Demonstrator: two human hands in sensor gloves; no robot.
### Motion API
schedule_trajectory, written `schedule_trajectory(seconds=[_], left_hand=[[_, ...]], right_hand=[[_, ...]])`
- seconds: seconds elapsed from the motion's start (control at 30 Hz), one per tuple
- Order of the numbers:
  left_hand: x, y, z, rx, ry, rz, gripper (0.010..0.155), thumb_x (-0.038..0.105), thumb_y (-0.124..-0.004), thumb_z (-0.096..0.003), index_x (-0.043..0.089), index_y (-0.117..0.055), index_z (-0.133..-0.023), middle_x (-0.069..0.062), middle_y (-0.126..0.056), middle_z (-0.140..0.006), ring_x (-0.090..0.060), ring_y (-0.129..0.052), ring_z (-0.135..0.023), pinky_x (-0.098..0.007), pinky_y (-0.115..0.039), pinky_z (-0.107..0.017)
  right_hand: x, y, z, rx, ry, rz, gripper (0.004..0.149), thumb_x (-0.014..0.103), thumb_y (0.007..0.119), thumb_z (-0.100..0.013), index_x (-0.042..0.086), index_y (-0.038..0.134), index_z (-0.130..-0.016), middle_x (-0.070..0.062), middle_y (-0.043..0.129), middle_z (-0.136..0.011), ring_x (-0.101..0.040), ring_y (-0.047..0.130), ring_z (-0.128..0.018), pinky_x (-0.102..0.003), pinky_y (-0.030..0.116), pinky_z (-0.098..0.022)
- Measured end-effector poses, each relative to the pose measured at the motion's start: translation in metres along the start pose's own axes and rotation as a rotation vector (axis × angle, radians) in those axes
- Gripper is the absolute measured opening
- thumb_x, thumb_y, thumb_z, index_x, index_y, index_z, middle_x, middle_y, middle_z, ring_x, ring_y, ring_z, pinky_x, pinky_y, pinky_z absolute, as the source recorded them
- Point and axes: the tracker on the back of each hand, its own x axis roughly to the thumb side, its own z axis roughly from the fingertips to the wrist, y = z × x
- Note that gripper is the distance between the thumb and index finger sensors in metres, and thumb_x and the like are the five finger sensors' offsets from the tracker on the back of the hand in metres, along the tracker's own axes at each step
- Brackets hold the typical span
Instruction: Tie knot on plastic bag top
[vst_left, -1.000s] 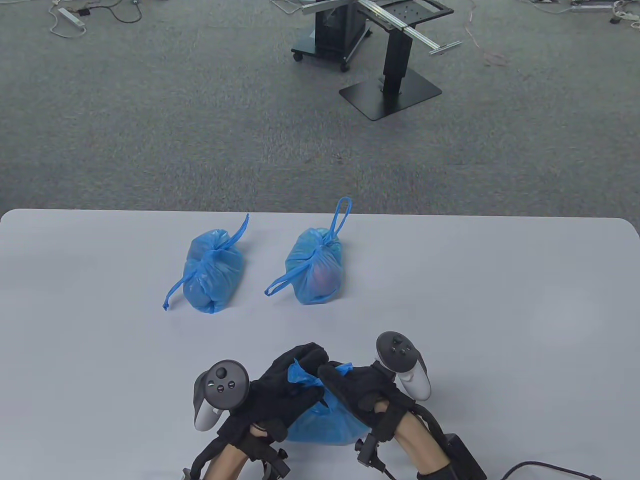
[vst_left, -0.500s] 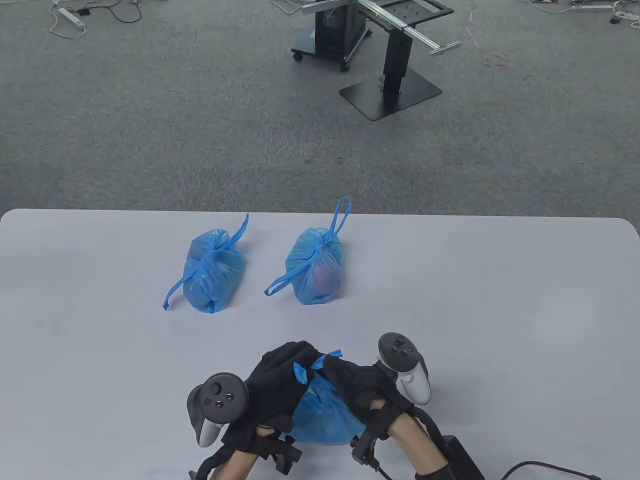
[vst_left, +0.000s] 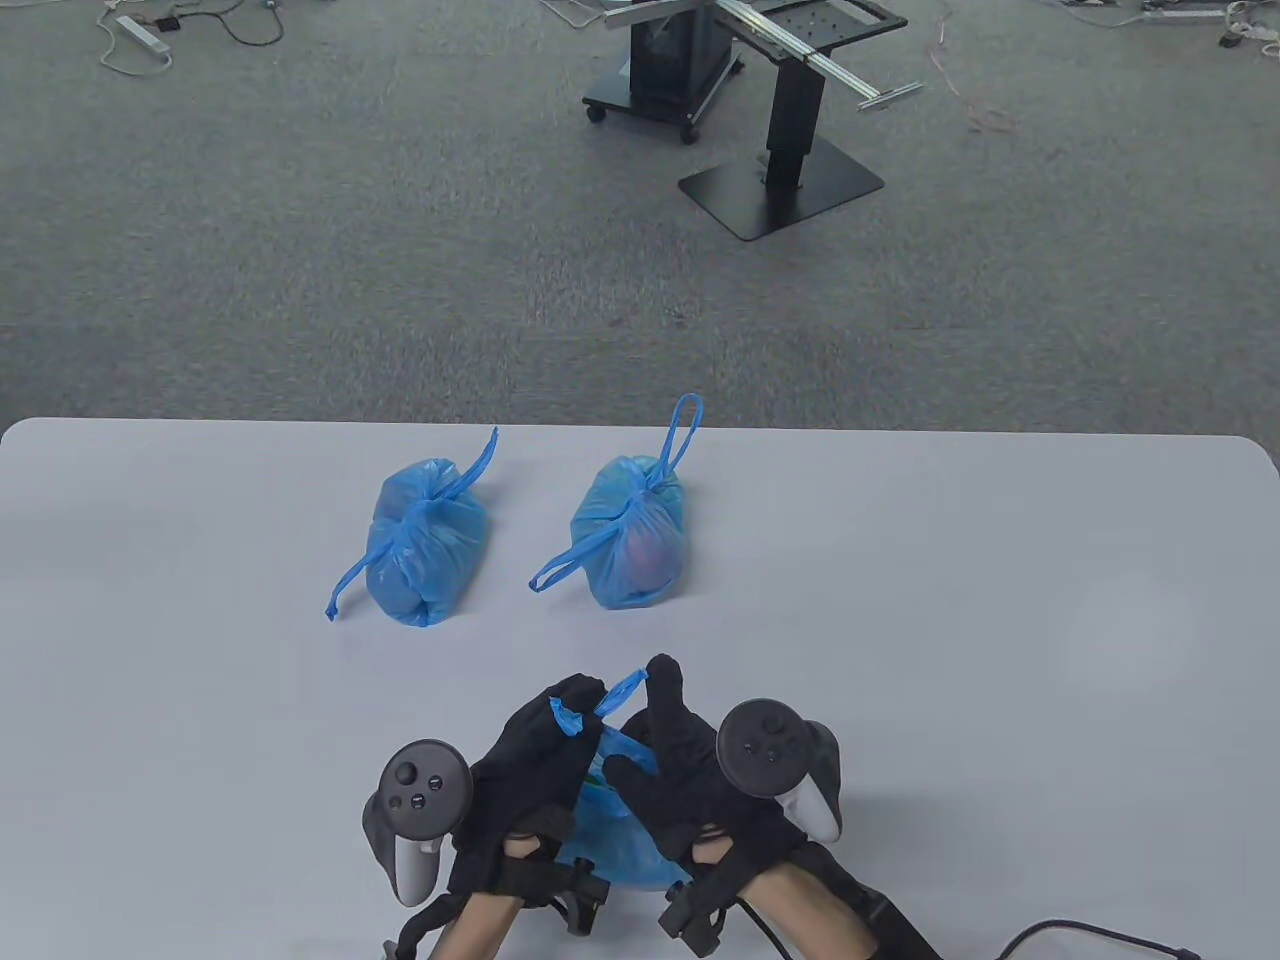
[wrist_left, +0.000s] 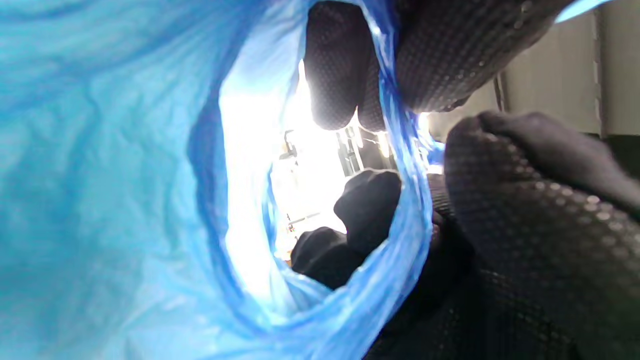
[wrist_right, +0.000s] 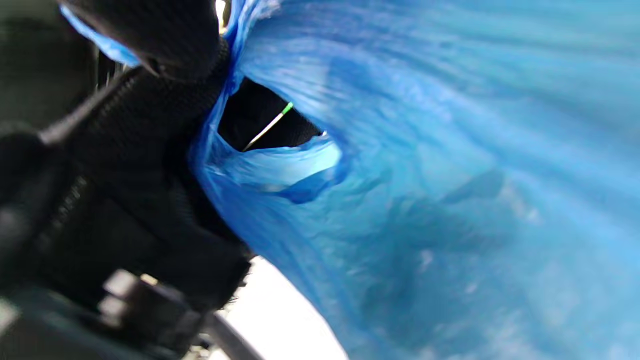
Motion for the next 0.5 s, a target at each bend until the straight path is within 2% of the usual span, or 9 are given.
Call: schedule_trajectory(seconds=[0.1,0.2,0.27,0.37,0.43,0.5], left_hand=[[-0.003,0.0,-0.001,-0.007,0.021,0.012,0.047,0.047,-0.083,-0.0523,0.032,-0.087,-0.097,0.009,-0.083,-0.104,-0.027,-0.078,-0.105,-0.061,-0.054,-0.079],[-0.003,0.001,-0.002,-0.008,0.019,-0.001,0.047,0.047,-0.084,-0.0521,0.031,-0.088,-0.096,0.008,-0.084,-0.104,-0.027,-0.079,-0.104,-0.061,-0.055,-0.079],[-0.003,0.001,-0.001,-0.006,0.021,0.0,0.047,0.046,-0.084,-0.0519,0.031,-0.088,-0.096,0.007,-0.084,-0.104,-0.028,-0.079,-0.104,-0.061,-0.055,-0.079],[-0.002,0.0,-0.003,-0.036,-0.006,-0.015,0.047,0.046,-0.084,-0.0518,0.031,-0.088,-0.096,0.008,-0.084,-0.104,-0.028,-0.079,-0.104,-0.061,-0.054,-0.079],[-0.002,-0.001,-0.004,-0.067,-0.024,-0.002,0.048,0.047,-0.084,-0.0519,0.031,-0.088,-0.097,0.008,-0.084,-0.104,-0.028,-0.079,-0.104,-0.061,-0.054,-0.079],[-0.002,-0.002,-0.004,-0.077,-0.022,0.006,0.049,0.048,-0.083,-0.0521,0.03,-0.086,-0.098,0.007,-0.082,-0.105,-0.028,-0.077,-0.105,-0.061,-0.053,-0.079]], right_hand=[[0.012,0.006,0.004,-0.074,-0.06,0.197,0.096,0.051,0.076,-0.046,0.021,-0.001,-0.096,0.006,0.063,-0.089,-0.027,0.071,-0.076,-0.06,0.039,-0.079],[0.02,0.013,0.009,-0.131,-0.114,0.417,0.101,0.054,0.08,-0.044,0.03,-0.004,-0.096,0.008,0.061,-0.089,-0.026,0.071,-0.077,-0.059,0.038,-0.08],[0.022,0.015,0.009,-0.138,-0.125,0.484,0.101,0.055,0.08,-0.043,0.035,-0.003,-0.097,0.009,0.061,-0.089,-0.025,0.07,-0.077,-0.059,0.039,-0.08],[0.022,0.017,0.009,-0.15,-0.105,0.512,0.094,0.052,0.081,-0.044,0.038,0.007,-0.101,0.009,0.063,-0.086,-0.025,0.072,-0.075,-0.059,0.04,-0.08],[0.02,0.016,0.008,-0.15,-0.096,0.504,0.085,0.046,0.081,-0.046,0.035,0.02,-0.104,0.008,0.066,-0.083,-0.025,0.073,-0.073,-0.059,0.042,-0.08],[0.019,0.015,0.007,-0.15,-0.089,0.492,0.08,0.042,0.08,-0.047,0.033,0.025,-0.105,0.008,0.068,-0.081,-0.025,0.074,-0.072,-0.059,0.043,-0.079]])
